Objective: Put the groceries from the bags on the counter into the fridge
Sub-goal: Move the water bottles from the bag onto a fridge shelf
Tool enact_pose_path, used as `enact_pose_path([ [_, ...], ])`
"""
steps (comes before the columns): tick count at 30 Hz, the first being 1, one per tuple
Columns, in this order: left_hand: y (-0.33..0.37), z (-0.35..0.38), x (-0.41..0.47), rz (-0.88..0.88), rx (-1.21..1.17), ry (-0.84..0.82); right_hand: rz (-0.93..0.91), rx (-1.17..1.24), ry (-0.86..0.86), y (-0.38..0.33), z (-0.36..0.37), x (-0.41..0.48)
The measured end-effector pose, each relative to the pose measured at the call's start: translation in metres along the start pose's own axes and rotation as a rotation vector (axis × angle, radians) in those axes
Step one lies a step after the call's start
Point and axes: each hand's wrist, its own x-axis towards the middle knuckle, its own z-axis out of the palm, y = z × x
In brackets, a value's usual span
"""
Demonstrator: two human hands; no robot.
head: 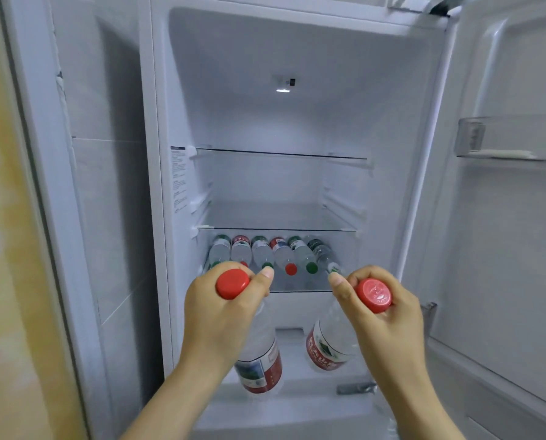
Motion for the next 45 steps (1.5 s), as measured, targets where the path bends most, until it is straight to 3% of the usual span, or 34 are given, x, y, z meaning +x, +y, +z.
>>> enact_pose_path([
  [7, -0.05, 0.005, 0.055, -0.015, -0.009, -0.044, 0.056, -0.018, 0.035, 0.036, 0.04, 0.026],
  [15, -0.091, 0.025, 0.095, -0.048, -0.04, 0.023, 0.09, -0.019, 0.016, 0.079, 0.064, 0.06],
  [32, -0.136, 0.095, 0.158, 0.14, 0.153, 0.11, 0.089, -0.026, -0.014, 0.154, 0.075, 0.131],
  [45, -0.163, 0.114, 0.178, 0.192, 0.184, 0.047, 0.117, -0.013, 0.111, 0.162, 0.079, 0.138],
])
